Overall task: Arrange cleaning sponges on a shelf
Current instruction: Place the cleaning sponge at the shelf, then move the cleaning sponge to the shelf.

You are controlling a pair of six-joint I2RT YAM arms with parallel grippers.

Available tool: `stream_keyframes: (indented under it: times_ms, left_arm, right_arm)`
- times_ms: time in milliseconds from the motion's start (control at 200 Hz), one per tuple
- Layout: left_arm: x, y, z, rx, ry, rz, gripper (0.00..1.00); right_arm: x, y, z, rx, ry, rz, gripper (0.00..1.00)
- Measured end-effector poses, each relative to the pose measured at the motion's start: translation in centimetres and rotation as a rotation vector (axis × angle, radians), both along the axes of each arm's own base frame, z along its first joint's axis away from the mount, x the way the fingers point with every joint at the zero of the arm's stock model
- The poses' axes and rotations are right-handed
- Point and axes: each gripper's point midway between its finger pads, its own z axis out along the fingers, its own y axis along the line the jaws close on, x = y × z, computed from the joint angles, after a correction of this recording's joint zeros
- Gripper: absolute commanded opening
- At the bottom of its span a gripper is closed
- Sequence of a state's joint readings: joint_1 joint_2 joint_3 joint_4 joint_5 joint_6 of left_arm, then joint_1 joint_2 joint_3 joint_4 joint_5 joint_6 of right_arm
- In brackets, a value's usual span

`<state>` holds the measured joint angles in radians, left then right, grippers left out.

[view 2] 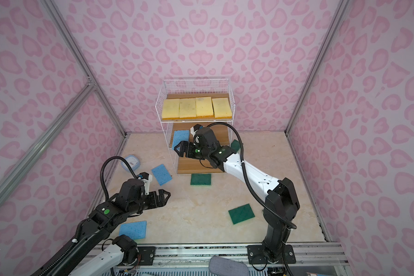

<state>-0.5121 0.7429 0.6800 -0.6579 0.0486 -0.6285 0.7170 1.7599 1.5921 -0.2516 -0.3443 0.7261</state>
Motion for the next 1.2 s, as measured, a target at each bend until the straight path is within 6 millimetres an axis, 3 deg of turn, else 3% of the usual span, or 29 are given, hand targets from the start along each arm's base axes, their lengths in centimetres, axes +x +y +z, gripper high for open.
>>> stream_keyframes:
  times_ms: [70, 180, 260, 415, 605, 1205]
  left_arm:
    - [0.0, 0.0, 0.0, 0.001, 0.000, 0.001, 0.97]
    - [0.1, 0.0, -0.2, 0.006, 0.005, 0.002, 0.97]
    - [0.1, 0.0, -0.2, 0.006, 0.005, 0.002, 0.97]
    - [0.1, 0.0, -0.3, 0.008, 0.009, 0.002, 0.97]
    - [0.1, 0.0, -0.3, 0.009, 0.011, 0.002, 0.97]
    - [0.2, 0.2, -0.3, 0.016, 0.007, 0.010, 0.97]
  right_arm:
    - [0.0, -0.3, -0.2, 0.007, 0.007, -0.005, 0.57]
    - [0.2, -0.7, -1.0, 0.013, 0.034, -0.016, 0.51]
    - [0.1, -0.9, -1.6, 0.014, 0.053, -0.023, 0.41]
    - [0.0, -0.8, -1.6, 0.037, 0.064, -0.017, 0.08]
    - [0.7, -1.0, -1.2, 0.060, 0.063, -0.032, 0.04]
    - [2.7, 0.2, -1.6, 0.129, 0.084, -0.034, 0.04]
